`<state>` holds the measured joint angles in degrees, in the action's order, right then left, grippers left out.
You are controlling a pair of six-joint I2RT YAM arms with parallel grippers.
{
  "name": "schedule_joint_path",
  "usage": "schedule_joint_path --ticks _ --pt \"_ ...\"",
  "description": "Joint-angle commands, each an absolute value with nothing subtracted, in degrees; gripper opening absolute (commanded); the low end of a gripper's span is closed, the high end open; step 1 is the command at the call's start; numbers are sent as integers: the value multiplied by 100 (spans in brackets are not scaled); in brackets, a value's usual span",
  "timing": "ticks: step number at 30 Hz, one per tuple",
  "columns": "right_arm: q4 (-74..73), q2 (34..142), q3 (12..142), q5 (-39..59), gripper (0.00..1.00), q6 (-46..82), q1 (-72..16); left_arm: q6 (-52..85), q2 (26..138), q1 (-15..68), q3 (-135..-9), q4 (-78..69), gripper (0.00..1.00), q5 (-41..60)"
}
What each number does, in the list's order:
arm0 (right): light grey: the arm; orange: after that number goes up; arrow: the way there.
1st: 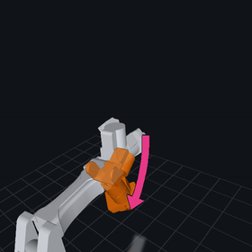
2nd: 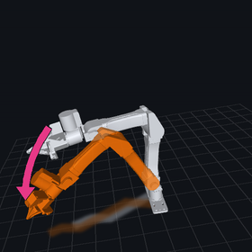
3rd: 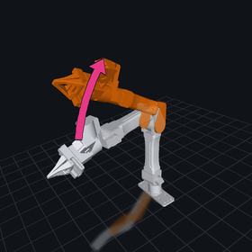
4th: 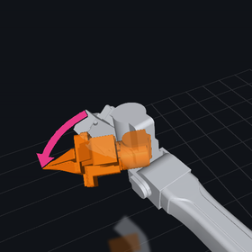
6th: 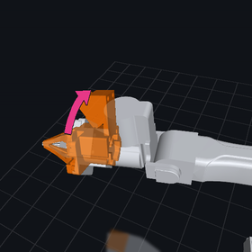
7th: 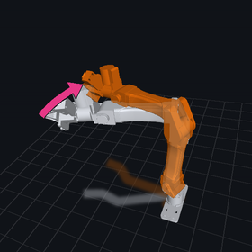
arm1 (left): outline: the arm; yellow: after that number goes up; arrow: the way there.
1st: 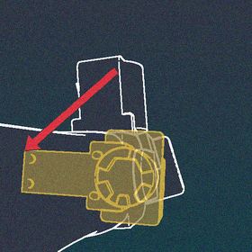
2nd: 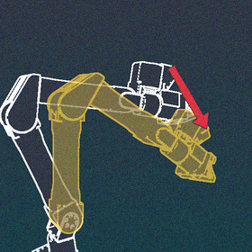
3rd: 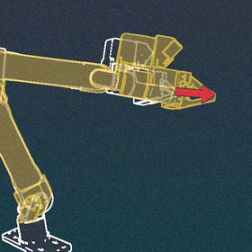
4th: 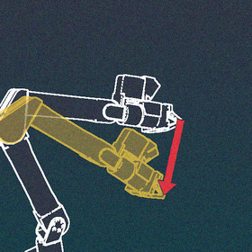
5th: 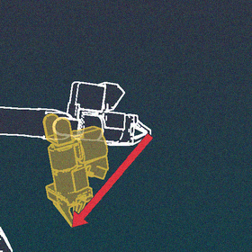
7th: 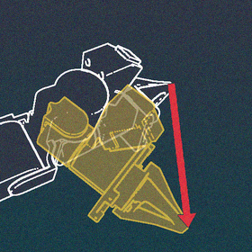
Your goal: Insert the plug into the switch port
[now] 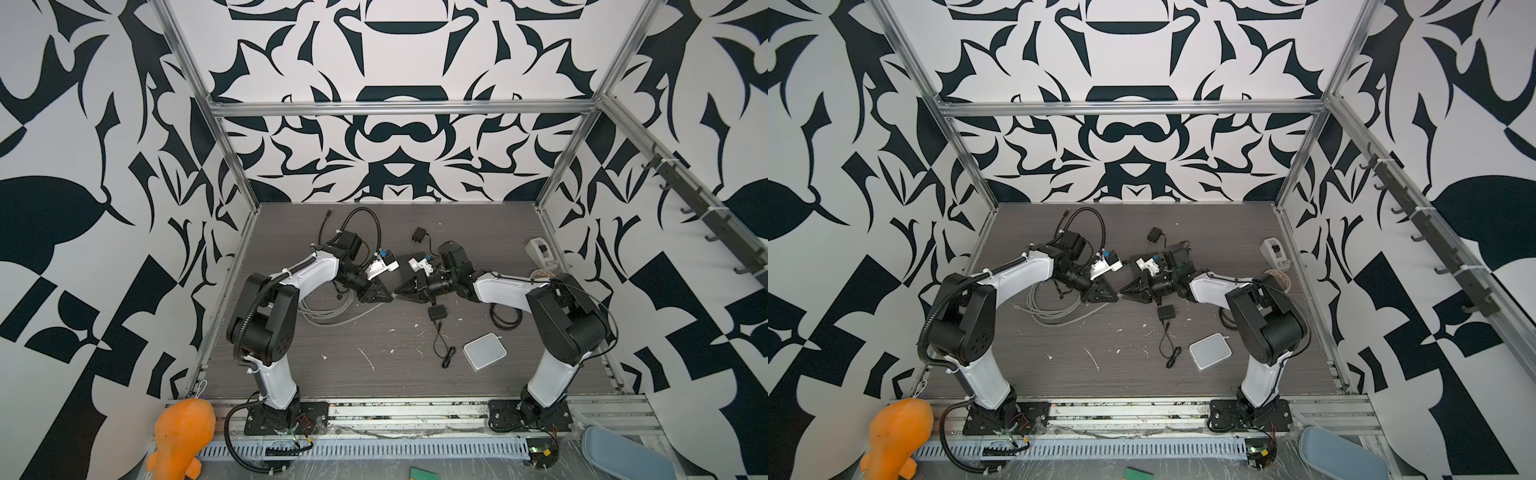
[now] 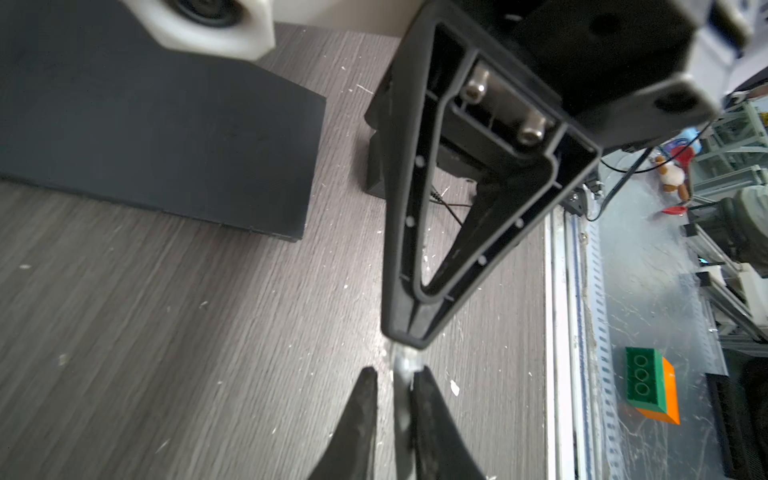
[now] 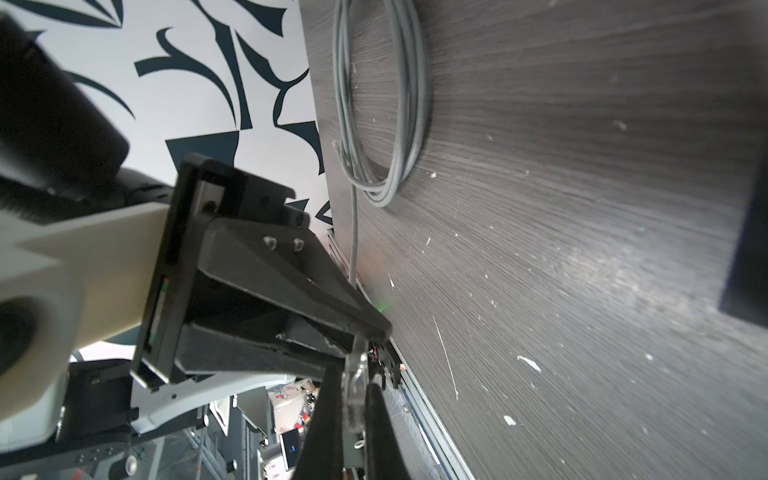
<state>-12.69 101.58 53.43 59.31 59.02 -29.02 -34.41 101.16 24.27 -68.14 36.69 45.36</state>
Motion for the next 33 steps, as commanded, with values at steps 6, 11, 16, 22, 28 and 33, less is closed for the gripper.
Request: schedule_joint_path --ticks 6,11,16,22,28,33 --pt "-1795 10089 5231 6031 0 6648 -2891 -3406 9620 2408 -6484 3520 19 4265" --pt "-2201 10201 5205 6126 0 7012 -2883 -3364 9729 2439 -6521 3558 24 4263" --pt "-2408 10211 5182 6171 0 7166 -2864 -3410 9780 2465 -6504 3611 23 4124" --pt "-2428 10263 5134 6205 0 7212 -2863 -3414 9781 2461 -6506 3487 3 4017" --pt "-1955 10320 5116 6190 16 6902 -2731 -3514 10017 2490 -6721 3644 0 3671" --pt "-823 10075 5318 6116 31 5984 -1893 -3512 10713 2734 -7207 4201 0 2688"
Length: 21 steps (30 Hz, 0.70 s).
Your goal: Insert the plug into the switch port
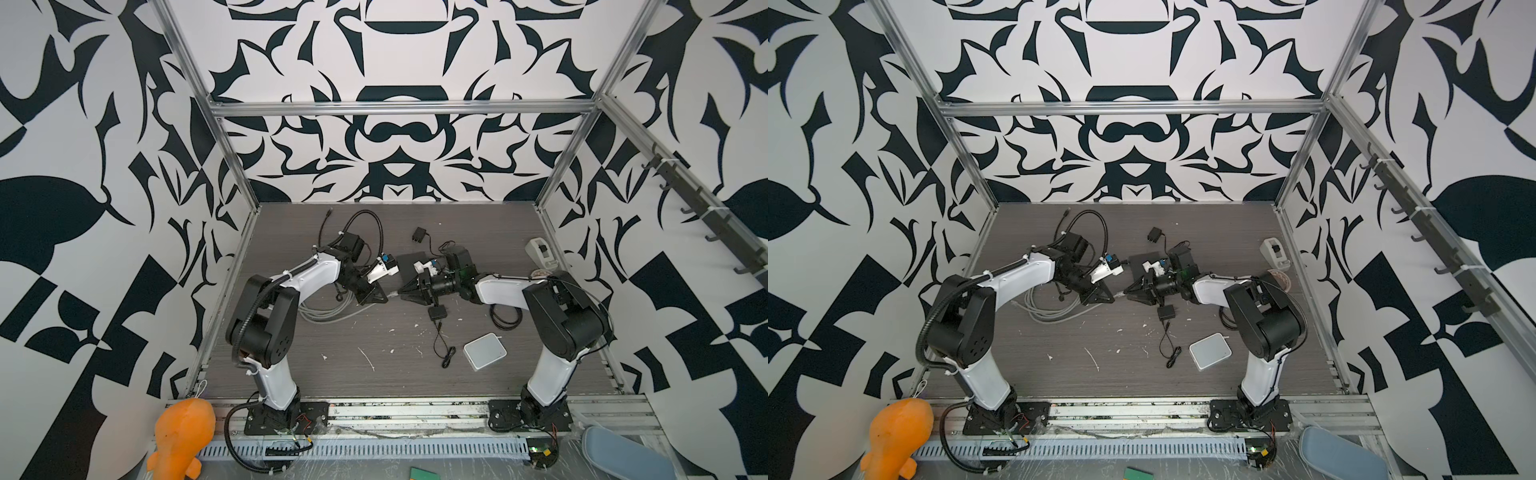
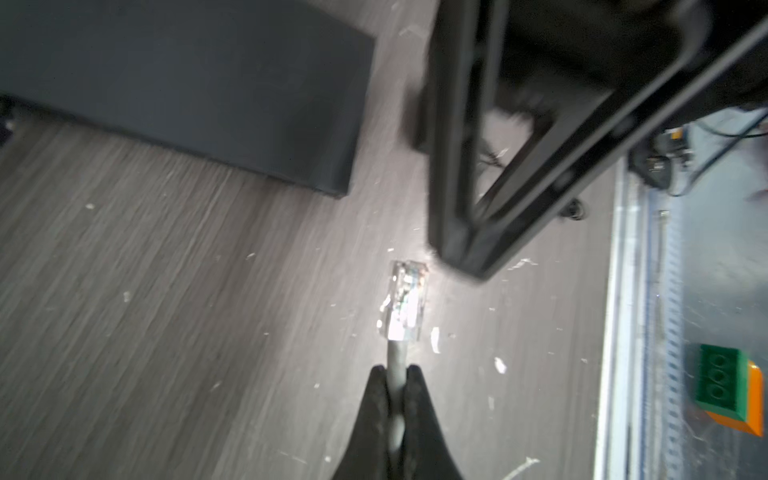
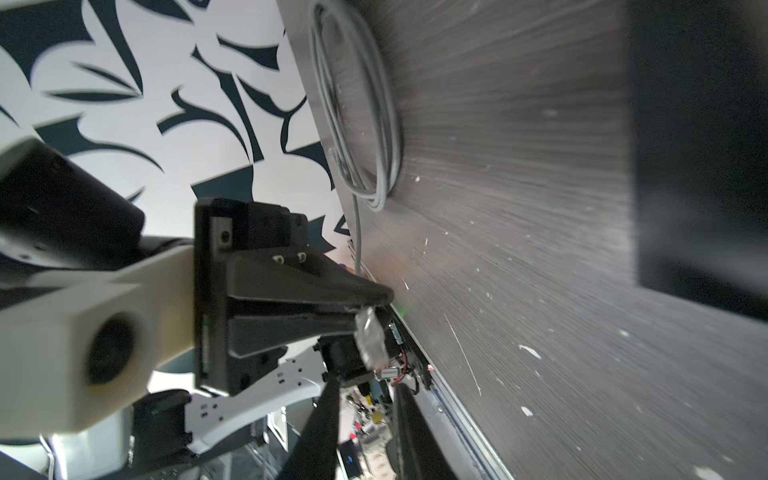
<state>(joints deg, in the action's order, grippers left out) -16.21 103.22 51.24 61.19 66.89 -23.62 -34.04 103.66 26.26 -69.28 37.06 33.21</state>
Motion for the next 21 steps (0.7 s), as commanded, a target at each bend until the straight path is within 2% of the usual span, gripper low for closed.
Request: schedule_joint_path --ticks 1,6,11,12,16,21 --pt "-342 10012 5489 6065 33 5564 -1720 -3438 10858 2767 -7321 4227 0 2541" --pt "1737 9992 6396 5273 40 3741 -1257 -2875 11617 3032 -8034 4360 0 1715" --pt "1955 10204 6515 4744 47 3278 -1169 -2362 11989 3302 -8507 4130 0 1311" --pt "2138 10310 6586 4537 53 3125 -1169 -2300 12082 3330 -8601 4126 0 1269" --pt "2611 10685 6924 3841 59 2495 -1169 -2142 12338 3398 -8853 4174 0 1147" --pt "2616 11030 7169 3598 67 2134 -1168 -2089 12293 3585 -8703 3985 0 1202"
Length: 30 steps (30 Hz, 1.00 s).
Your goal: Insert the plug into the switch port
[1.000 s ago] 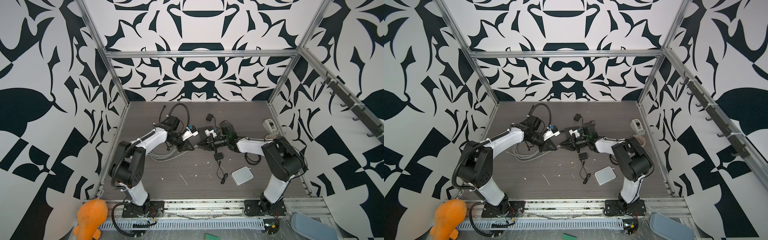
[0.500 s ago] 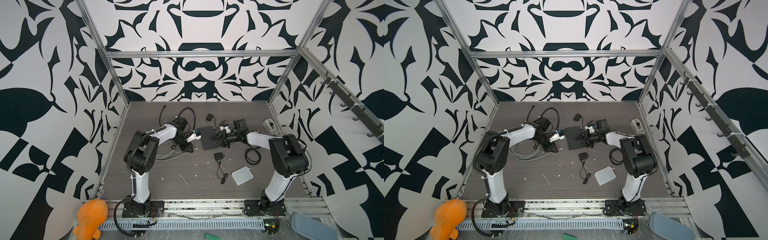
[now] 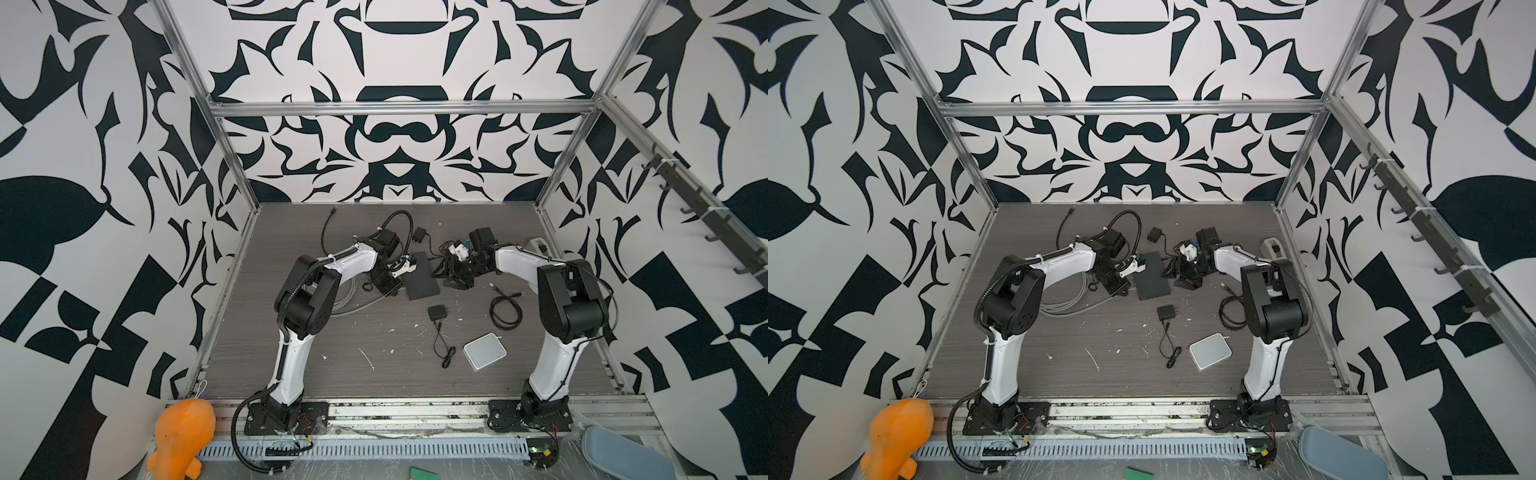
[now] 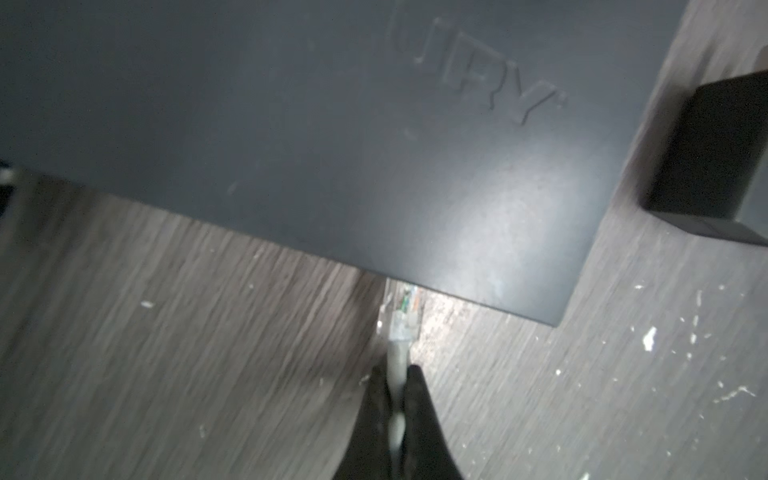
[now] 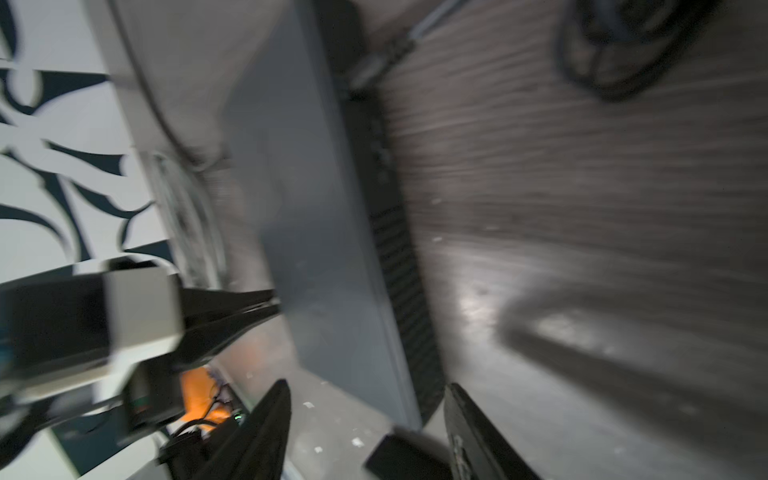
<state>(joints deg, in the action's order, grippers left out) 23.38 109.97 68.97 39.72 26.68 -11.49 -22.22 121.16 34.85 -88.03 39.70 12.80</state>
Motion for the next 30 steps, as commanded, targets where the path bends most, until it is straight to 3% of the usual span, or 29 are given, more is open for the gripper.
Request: schedule_joint_path --ticks 1,13,21,30 --pt "2681 11109 7238 3550 67 2025 -1170 -2062 12267 3586 -8660 3915 0 1258" --pt "2456 11487 7711 3902 71 1709 -1230 -1775 11933 3525 -8113 3202 0 1413" --pt "3182 11848 8303 3391 71 1004 -1659 -1767 11988 3507 -8232 3076 0 1614" --pt "3601 11872 8181 3811 66 453 -1850 -1873 11980 3647 -8288 2895 0 1662"
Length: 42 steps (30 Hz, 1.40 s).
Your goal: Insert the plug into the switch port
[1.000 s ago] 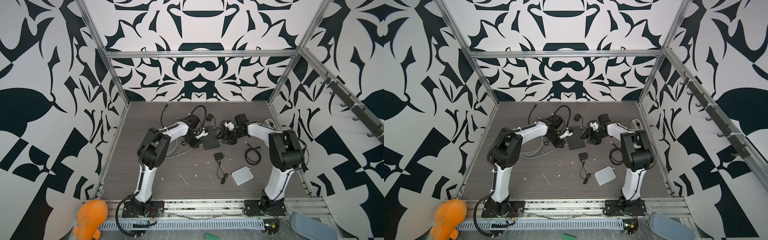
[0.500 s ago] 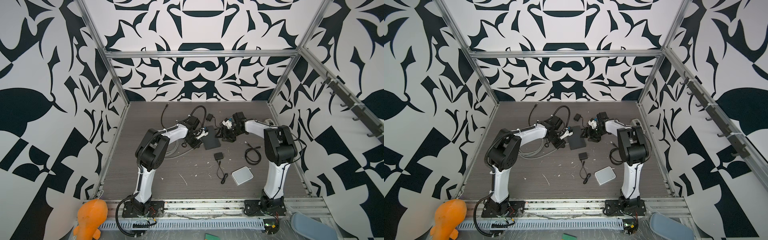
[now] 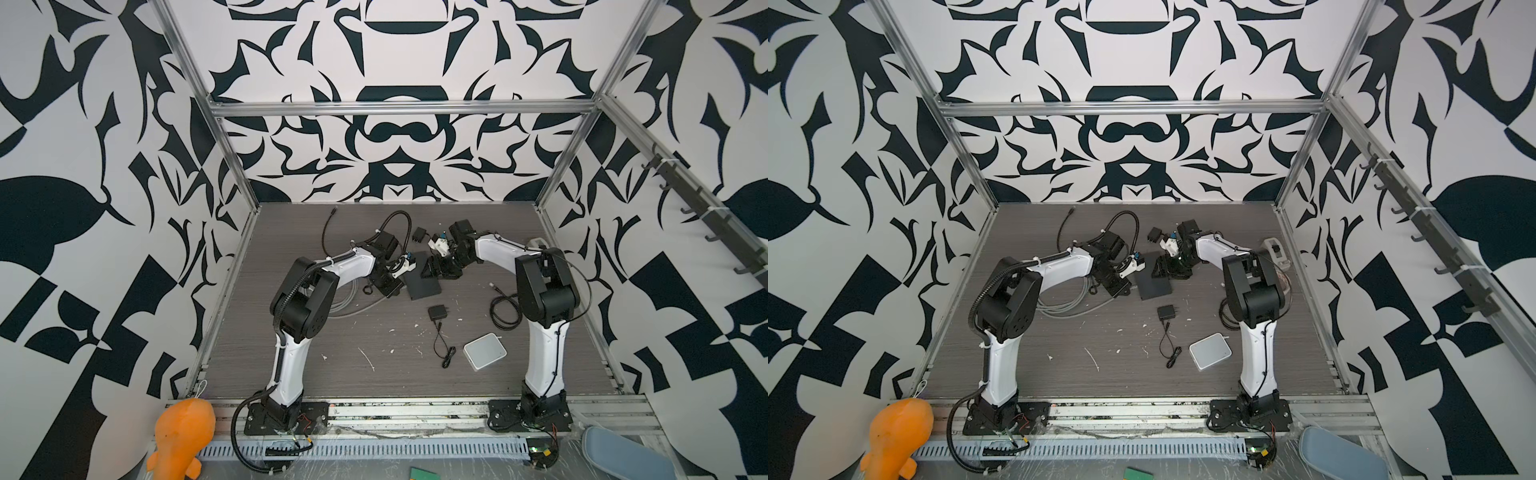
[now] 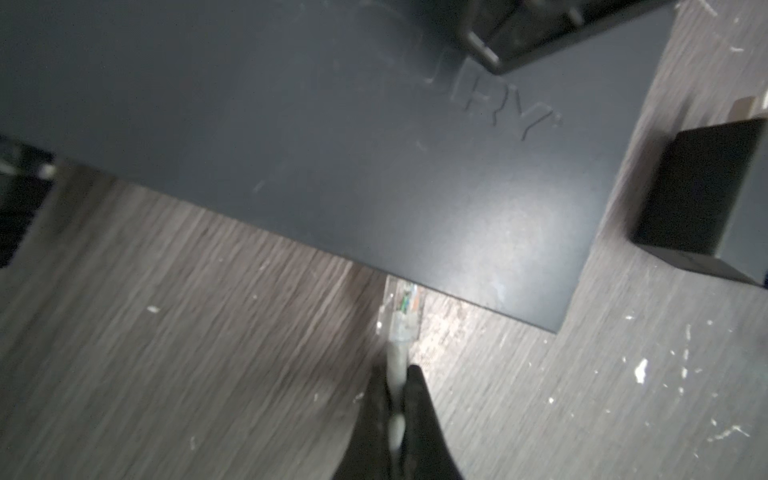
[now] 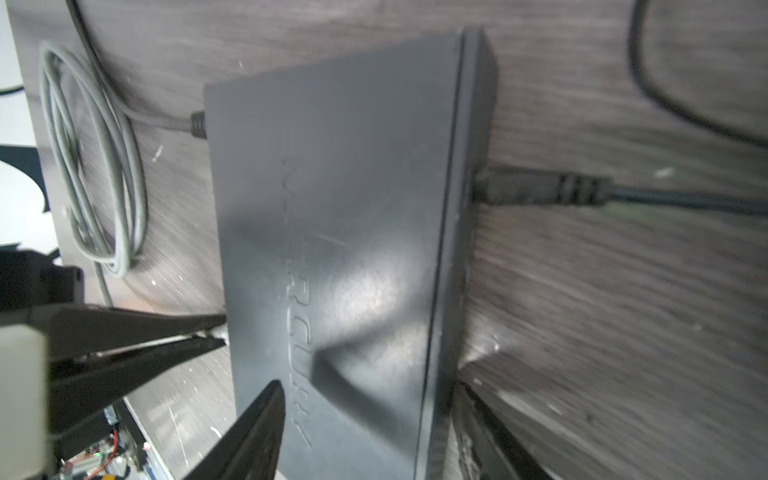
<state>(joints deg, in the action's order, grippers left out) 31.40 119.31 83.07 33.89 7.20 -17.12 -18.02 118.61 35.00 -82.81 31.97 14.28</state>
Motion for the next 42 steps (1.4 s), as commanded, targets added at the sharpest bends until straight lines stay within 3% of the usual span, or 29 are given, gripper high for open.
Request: schedule_joint_path --ticks 1,9,17,31,42 --pt "3590 11852 8117 3892 66 396 -1867 -1933 11975 3647 -8284 2899 0 1758" --pt "3595 12059 8088 3801 64 351 -2041 -2713 11708 3669 -7840 2469 0 2755" --pt "3755 12005 7941 3597 62 341 -2057 -2220 11563 3639 -7743 2165 0 2066" --pt "3492 11931 7599 3871 60 875 -2074 -486 11238 3713 -6862 895 0 1741" --pt "3411 11997 7568 4391 57 1090 -2085 -307 11411 3806 -6926 521 0 2136"
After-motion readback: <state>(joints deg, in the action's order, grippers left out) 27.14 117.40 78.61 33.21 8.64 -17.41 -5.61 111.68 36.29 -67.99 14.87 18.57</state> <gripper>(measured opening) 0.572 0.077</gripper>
